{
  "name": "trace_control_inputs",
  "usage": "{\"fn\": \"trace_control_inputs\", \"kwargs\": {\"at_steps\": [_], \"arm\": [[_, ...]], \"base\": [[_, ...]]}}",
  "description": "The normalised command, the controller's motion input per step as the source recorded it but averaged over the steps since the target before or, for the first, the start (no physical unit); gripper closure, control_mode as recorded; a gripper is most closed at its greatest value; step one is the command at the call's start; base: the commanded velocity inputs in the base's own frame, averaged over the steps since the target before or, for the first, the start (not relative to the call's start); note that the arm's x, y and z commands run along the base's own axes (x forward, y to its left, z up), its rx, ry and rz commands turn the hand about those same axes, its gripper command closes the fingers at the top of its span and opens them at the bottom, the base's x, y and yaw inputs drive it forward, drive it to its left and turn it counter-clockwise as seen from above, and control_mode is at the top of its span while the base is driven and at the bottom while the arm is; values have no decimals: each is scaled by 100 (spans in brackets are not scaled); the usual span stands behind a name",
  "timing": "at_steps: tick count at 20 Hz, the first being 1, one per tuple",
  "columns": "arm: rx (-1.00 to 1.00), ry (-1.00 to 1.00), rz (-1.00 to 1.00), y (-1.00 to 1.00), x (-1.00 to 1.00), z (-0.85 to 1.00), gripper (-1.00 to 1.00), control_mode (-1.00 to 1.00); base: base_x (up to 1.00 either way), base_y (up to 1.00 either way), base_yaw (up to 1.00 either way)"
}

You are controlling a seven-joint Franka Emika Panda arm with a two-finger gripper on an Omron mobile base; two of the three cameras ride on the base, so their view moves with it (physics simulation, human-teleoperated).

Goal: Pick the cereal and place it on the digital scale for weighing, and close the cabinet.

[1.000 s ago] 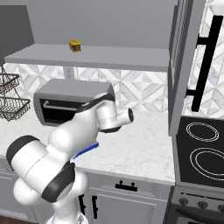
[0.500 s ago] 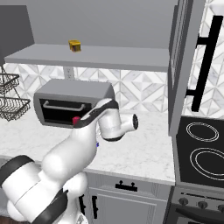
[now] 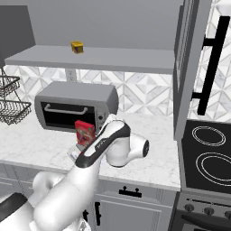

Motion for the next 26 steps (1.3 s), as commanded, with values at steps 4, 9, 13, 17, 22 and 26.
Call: {"fn": "trace_control_inputs", "kwargs": {"at_steps": [4, 9, 13, 17, 22, 26], "arm": [[17, -69, -6, -44, -44, 0, -100, -100], [16, -50, -13, -65, -33, 18, -100, -100], [18, -39, -19, -89, -25, 31, -100, -100], [21, -30, -14, -96, -24, 46, -100, -100], [22, -24, -15, -100, -25, 37, -100, -100], [19, -9, -22, -100, -28, 29, -100, -100]], "base": [[0, 0, 0], [0, 0, 0], [0, 0, 0], [0, 0, 0], [0, 0, 0], [0, 0, 0]]}}
